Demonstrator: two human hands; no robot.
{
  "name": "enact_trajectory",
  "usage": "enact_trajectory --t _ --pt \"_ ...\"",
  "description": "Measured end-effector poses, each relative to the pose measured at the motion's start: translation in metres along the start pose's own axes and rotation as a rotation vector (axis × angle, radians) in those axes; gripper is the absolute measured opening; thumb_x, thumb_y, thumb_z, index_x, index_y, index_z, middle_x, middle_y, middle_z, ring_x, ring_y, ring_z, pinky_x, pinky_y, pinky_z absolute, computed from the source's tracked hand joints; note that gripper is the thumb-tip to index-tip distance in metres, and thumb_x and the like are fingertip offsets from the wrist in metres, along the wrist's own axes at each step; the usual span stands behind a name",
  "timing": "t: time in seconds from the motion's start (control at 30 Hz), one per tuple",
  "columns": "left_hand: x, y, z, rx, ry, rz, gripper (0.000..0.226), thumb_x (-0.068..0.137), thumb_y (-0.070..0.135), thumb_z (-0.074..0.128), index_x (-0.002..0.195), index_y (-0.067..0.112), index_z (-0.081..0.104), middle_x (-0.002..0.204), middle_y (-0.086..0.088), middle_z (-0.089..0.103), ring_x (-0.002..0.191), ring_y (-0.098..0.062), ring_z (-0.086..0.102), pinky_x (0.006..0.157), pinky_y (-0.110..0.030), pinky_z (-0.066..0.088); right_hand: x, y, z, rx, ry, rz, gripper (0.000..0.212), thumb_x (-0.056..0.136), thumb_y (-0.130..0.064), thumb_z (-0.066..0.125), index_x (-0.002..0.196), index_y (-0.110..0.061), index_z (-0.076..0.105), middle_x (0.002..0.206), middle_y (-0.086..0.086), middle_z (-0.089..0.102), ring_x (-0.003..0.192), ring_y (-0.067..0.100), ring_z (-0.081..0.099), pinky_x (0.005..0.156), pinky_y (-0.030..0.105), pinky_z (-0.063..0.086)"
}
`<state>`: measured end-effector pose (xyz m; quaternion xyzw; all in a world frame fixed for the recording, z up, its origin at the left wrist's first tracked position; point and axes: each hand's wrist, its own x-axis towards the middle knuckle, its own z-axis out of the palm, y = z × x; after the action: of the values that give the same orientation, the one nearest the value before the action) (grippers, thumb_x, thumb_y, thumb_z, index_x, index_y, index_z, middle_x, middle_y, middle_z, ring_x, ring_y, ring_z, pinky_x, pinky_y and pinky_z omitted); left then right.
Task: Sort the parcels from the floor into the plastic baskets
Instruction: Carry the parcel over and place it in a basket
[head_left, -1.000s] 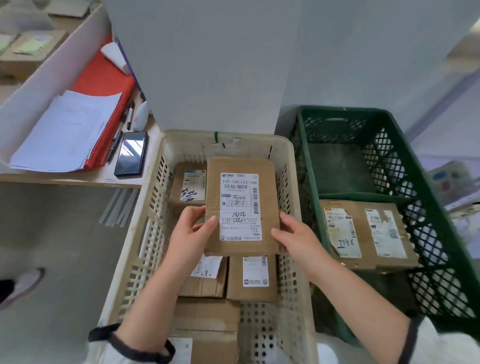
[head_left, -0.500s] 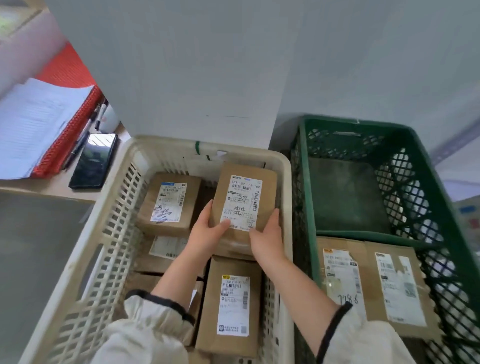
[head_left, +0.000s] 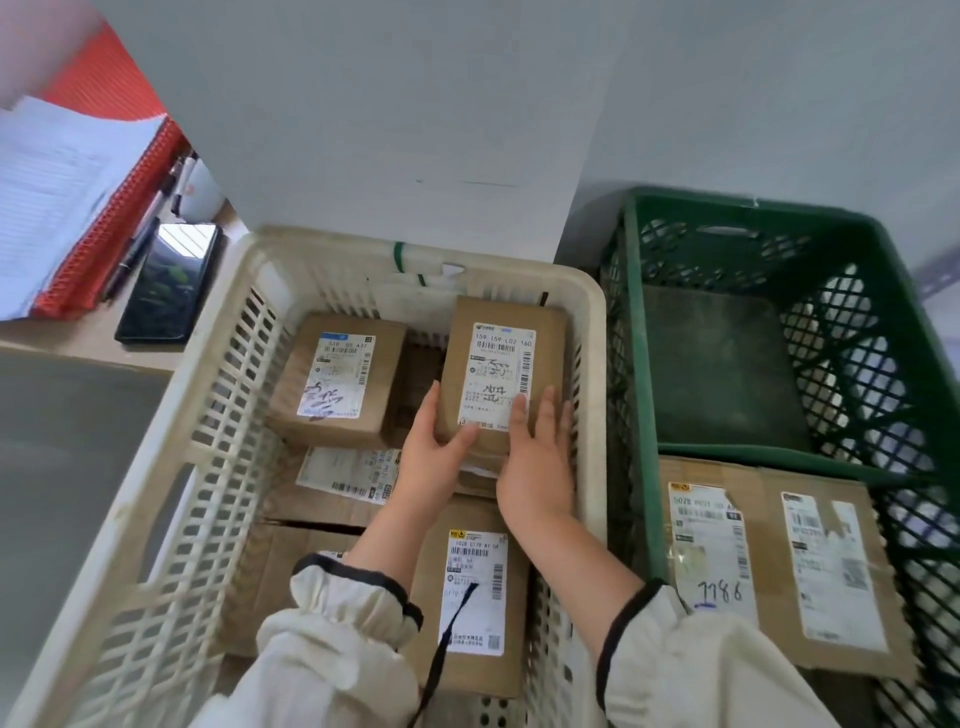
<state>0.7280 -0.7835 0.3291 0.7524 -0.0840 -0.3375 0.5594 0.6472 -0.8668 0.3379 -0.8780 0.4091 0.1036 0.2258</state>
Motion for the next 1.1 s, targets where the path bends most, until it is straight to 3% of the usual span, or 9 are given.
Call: enact_trajectory --t 0.1,0.2,0.37,0.5,0.6,0.7,0.8,0.93,1.1 --pt "0.001 -0.002 -0.001 0.066 -0.007 0.018 0.075 0.088 0.019 0.064 0.149 0.025 0.02 0.132 0.014 0.045 0.119 -0.001 0.044 0.091 -0.014 0.039 0.003 -0.002 0.001 -0.128 -0.017 -0.008 0.077 0.095 -0.008 0.043 0.15 -0.026 -0.007 0.157 0.006 -0.022 0.144 0.032 -0.018 0.112 0.04 0.027" --pt "0.004 -0.005 -0.001 0.139 -0.009 0.038 0.077 0.088 0.024 0.064 0.15 0.026 0.018 0.138 0.01 0.044 0.122 -0.002 0.041 0.099 -0.023 0.037 0.007 -0.004 -0.001 -0.218 -0.017 0.001 0.073 0.096 -0.01 0.042 0.151 -0.023 -0.005 0.158 0.01 -0.014 0.145 0.037 -0.008 0.108 0.041 0.033" --pt "0.005 -0.006 0.001 0.246 0.0 0.048 0.078 0.089 0.029 0.063 0.15 0.027 0.015 0.143 0.003 0.045 0.116 -0.001 0.039 0.093 -0.021 0.033 0.004 -0.005 -0.004 -0.309 -0.016 -0.017 0.079 0.093 -0.009 0.048 0.151 -0.018 -0.005 0.158 0.015 -0.01 0.144 0.041 -0.001 0.111 0.045 0.029" --pt "-0.014 0.011 -0.008 0.363 0.002 0.104 0.079 0.091 0.03 0.059 0.151 0.024 0.008 0.151 -0.002 0.034 0.137 -0.018 0.033 0.107 -0.033 0.032 -0.018 -0.006 -0.02 -0.317 -0.031 -0.079 0.088 0.087 -0.009 0.057 0.151 -0.019 -0.003 0.159 0.012 -0.007 0.144 0.038 -0.004 0.113 0.043 0.025" --pt "-0.051 0.029 -0.031 0.45 0.003 0.204 0.075 0.091 0.032 0.058 0.151 0.021 0.013 0.154 -0.001 0.027 0.142 -0.016 0.023 0.112 -0.034 0.025 -0.054 -0.012 -0.042 -0.334 0.033 -0.112 0.09 0.086 -0.011 0.061 0.151 -0.019 -0.002 0.159 0.011 -0.004 0.144 0.039 -0.004 0.114 0.047 0.021" --pt "-0.097 0.047 -0.067 0.662 -0.029 0.315 0.073 0.092 0.038 0.055 0.15 0.027 0.013 0.157 0.0 0.019 0.144 -0.017 0.017 0.112 -0.033 0.022 -0.099 -0.027 -0.07 -0.352 0.111 -0.14 0.089 0.085 -0.02 0.065 0.15 -0.019 0.004 0.158 0.01 0.003 0.143 0.041 0.001 0.111 0.051 0.025" --pt "-0.144 0.073 -0.105 0.86 -0.043 0.364 0.073 0.092 0.046 0.05 0.149 0.039 0.005 0.159 0.005 0.005 0.144 -0.018 0.014 0.11 -0.036 0.029 -0.147 -0.041 -0.097 -0.397 0.139 -0.207 0.09 0.084 -0.021 0.067 0.149 -0.02 0.007 0.158 0.008 0.003 0.144 0.038 0.0 0.113 0.051 0.02" --pt "-0.195 0.108 -0.155 1.226 0.075 0.42 0.072 0.094 0.049 0.042 0.147 0.042 -0.005 0.159 0.002 -0.008 0.146 -0.025 0.001 0.115 -0.044 0.022 -0.197 -0.059 -0.124 -0.431 0.158 -0.304 0.082 0.089 -0.024 0.061 0.15 -0.022 0.006 0.159 0.004 0.0 0.144 0.036 -0.004 0.114 0.051 0.016" --pt "-0.252 0.131 -0.199 1.337 0.243 0.349 0.069 0.096 0.051 0.036 0.146 0.043 -0.01 0.158 0.0 -0.017 0.146 -0.028 -0.002 0.113 -0.046 0.026 -0.238 -0.08 -0.14 -0.407 -0.016 -0.508 0.087 0.089 -0.043 0.057 0.149 -0.031 -0.006 0.159 0.0 -0.01 0.146 0.031 -0.008 0.116 0.05 0.012"
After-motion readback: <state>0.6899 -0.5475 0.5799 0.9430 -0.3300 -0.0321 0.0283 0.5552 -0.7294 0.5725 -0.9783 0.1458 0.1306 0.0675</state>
